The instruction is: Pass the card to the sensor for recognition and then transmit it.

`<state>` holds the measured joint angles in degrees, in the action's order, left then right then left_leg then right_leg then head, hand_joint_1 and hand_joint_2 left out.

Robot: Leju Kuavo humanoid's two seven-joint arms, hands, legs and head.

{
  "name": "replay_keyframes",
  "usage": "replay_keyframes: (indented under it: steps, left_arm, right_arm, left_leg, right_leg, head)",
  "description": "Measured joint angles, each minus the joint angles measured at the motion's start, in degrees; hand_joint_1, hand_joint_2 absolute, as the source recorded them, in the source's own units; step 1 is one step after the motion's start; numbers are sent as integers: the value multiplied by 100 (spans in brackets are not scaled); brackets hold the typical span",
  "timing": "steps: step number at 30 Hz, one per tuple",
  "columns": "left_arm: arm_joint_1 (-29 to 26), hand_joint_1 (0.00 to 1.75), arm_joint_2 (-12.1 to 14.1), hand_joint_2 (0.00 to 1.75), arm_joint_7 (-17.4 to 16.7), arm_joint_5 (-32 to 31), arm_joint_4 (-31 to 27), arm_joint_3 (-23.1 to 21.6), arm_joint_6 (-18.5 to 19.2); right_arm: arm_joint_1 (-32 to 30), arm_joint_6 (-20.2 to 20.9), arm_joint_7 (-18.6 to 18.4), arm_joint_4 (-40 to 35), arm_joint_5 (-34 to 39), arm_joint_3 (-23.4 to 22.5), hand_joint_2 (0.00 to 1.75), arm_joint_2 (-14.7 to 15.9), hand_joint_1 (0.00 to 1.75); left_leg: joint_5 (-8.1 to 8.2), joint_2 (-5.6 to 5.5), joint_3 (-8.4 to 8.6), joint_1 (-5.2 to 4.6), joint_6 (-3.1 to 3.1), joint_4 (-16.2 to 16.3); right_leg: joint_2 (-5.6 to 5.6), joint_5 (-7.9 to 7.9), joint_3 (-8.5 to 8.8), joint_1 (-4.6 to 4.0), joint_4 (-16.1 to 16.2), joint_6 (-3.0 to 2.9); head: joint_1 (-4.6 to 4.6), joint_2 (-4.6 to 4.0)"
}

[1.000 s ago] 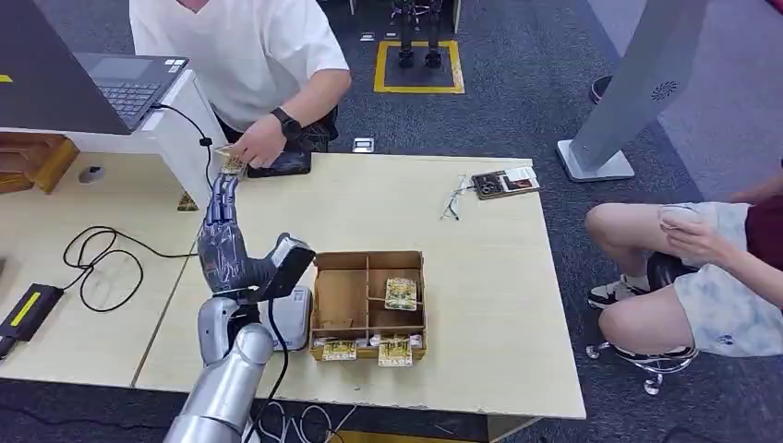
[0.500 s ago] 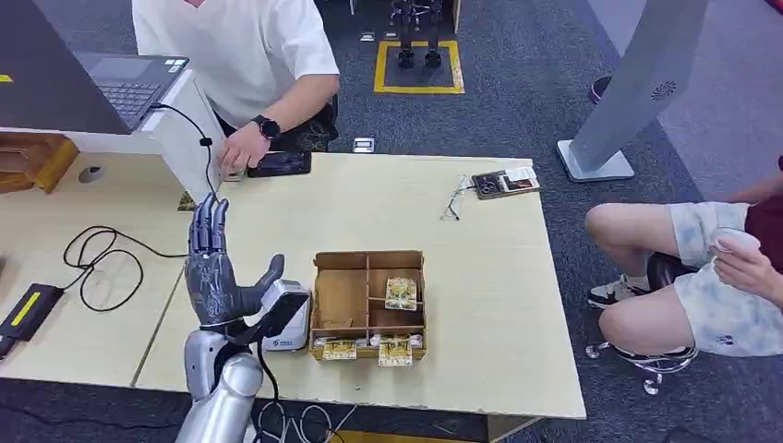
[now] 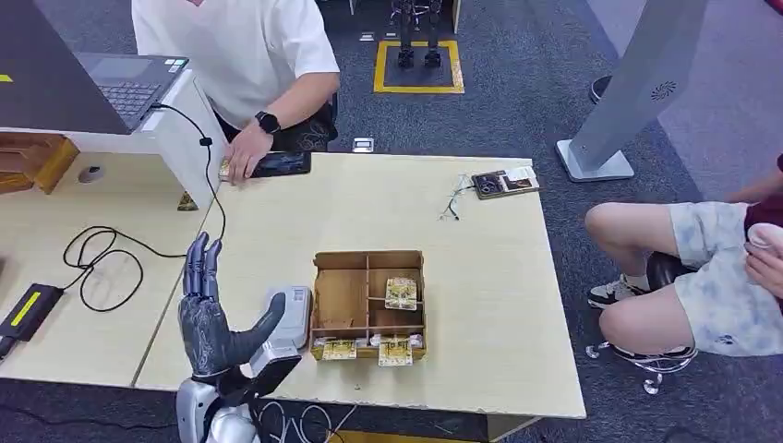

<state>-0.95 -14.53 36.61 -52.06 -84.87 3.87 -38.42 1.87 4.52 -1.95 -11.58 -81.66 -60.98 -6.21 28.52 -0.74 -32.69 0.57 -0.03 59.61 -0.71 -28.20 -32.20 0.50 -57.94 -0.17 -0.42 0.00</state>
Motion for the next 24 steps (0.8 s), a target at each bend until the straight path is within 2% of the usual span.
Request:
replay_keyframes:
  steps: [2,4,7,9,13,20,24]
  left_arm:
    - [-111,0,6,175,244,76,-96,-72,0]
    - [-238,0,50,175,314,207,-194,-246,0]
    - [-413,0,263,175,113,249,-282,-634,0]
    - [-499,0,532,175,-51,210,-356,-1026,0]
    - [-582,0,1030,175,-131,70,-422,-1623,0]
    - [-524,0,1654,175,-475,-530,-404,-2318,0]
    - [-318,0,1891,175,-593,-947,-284,-2588,0]
  right_arm:
    - [0,2,0,0,4,-22,175,0,0]
    - [-2,9,0,0,9,-50,175,0,0]
    - [-7,26,0,-2,20,-79,175,0,0]
    - [-10,24,0,-4,57,-96,175,0,0]
    - [-9,18,0,-7,61,-142,175,2,0]
    - [-4,26,7,-7,-22,-186,175,15,0]
    - [3,35,15,-7,-37,-188,175,31,0]
  left_leg:
    - [0,0,1,0,0,0]
    - [0,0,1,0,0,0]
    - [0,0,2,0,0,0]
    - [0,-1,1,1,0,-1]
    - [0,0,1,1,0,-2]
    - [-1,0,2,1,-1,-2]
    - [-2,0,2,0,-1,-1]
  right_leg:
    - [0,0,0,0,0,0]
    - [0,0,0,0,0,0]
    - [0,0,0,0,0,0]
    - [0,0,-1,0,0,0]
    - [0,0,-1,-1,-1,-1]
    - [0,0,-1,-1,-1,0]
    - [0,2,0,0,0,1]
  head:
    - [0,0]
    - [0,0]
    - [0,0]
    - [-2,0]
    - [0,0]
    - [0,0]
    - [0,0]
